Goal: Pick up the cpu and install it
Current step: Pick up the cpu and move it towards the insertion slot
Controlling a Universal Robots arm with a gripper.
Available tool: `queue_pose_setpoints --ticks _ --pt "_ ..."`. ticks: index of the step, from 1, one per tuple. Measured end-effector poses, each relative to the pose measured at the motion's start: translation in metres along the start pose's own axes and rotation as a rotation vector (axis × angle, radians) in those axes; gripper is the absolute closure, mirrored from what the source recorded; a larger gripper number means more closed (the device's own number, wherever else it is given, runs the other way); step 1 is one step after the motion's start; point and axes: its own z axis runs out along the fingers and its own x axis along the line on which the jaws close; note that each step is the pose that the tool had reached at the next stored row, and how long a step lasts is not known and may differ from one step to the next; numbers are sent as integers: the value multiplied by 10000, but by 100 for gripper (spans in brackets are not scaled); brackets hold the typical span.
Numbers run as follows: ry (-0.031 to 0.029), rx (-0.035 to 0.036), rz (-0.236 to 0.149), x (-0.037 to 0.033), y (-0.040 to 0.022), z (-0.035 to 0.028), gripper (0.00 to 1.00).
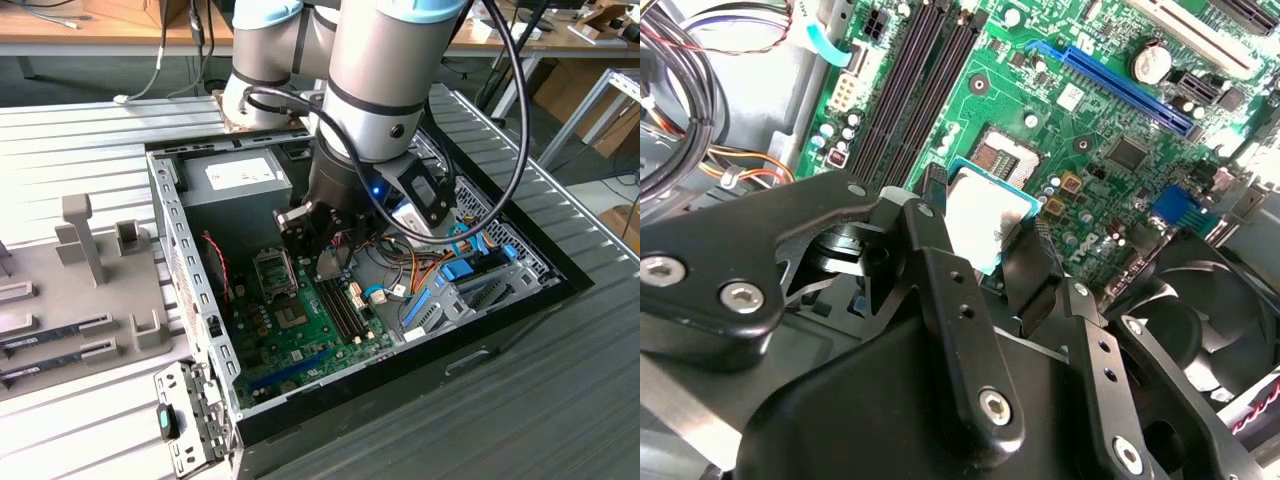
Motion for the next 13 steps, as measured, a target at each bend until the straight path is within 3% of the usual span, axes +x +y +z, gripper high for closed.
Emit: queue_pose_setpoints --ticks 13 --pt "0 -1 0 1 -7 51 53"
